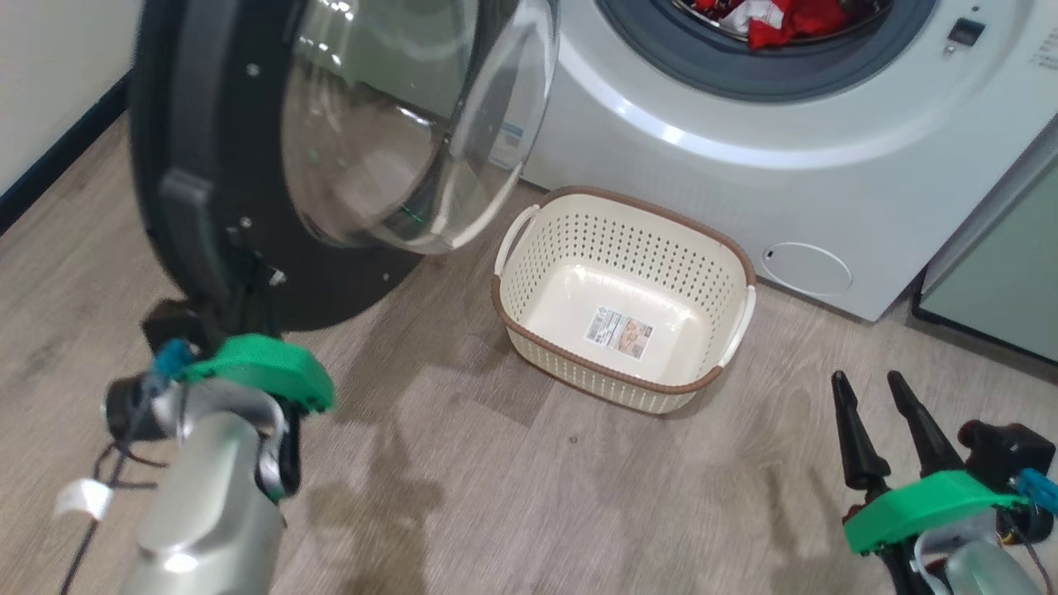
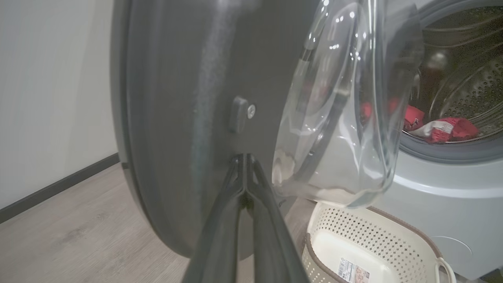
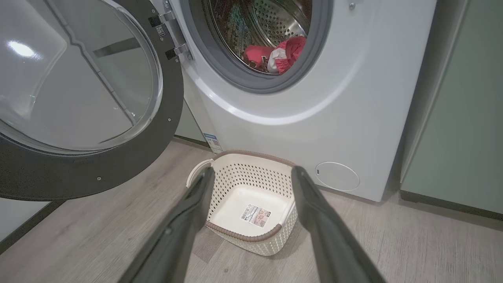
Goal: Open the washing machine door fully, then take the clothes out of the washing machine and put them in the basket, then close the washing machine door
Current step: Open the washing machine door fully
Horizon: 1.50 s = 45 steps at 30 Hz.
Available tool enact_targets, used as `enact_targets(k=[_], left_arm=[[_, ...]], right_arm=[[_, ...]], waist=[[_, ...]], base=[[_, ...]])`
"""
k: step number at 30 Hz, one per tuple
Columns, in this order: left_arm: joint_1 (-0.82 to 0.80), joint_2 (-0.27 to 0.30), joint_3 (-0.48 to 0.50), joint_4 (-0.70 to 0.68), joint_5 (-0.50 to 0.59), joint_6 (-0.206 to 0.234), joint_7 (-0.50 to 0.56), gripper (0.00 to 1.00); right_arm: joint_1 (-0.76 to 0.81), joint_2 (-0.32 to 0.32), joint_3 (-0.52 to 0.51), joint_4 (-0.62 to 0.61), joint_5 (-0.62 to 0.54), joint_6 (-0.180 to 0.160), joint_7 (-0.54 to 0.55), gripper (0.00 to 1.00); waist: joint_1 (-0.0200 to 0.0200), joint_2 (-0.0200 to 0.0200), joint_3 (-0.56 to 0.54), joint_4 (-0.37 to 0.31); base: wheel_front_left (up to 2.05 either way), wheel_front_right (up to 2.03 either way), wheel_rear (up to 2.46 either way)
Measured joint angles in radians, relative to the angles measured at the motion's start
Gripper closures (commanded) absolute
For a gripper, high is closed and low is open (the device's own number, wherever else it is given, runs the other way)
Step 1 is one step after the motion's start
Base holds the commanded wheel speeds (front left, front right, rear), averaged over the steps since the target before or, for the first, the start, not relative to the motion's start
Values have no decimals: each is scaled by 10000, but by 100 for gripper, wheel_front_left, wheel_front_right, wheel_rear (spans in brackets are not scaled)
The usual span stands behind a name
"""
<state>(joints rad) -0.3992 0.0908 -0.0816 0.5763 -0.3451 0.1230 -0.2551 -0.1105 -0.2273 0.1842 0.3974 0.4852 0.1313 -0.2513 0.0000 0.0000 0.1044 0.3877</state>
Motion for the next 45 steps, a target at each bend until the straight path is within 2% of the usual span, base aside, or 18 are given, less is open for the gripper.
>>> enact_targets(k=[10,25,34,40,44,45], left_arm=[[-1199,314,1674,1499,4,-303,-2,100],[-2382,439,3377,2847,401,-523,-2,100],[-1984,391,3860,2341,1099,-972,-2,100],[-720,-125,3843,1164,1657,-1248,-2,100],[104,-313,3586,347,1785,-1770,-2,100],[291,-347,3434,180,1848,-1914,-2,88]], right_arm=[[-530,-201,224,4,31,0,0,0],[-732,-249,336,98,77,0,0,0],[-723,-199,479,224,178,0,0,0],[-449,84,497,201,178,0,0,0],[-198,228,391,161,174,0,0,0],[-178,270,349,117,174,0,0,0]], waist=[[0,0,499,-118],[0,0,752,-283],[0,0,308,-582],[0,0,-190,-1004],[0,0,-451,-1409],[0,0,-510,-1529]], base=[[0,0,0],[0,0,0],[0,0,0],[0,0,0],[0,0,0],[0,0,0]])
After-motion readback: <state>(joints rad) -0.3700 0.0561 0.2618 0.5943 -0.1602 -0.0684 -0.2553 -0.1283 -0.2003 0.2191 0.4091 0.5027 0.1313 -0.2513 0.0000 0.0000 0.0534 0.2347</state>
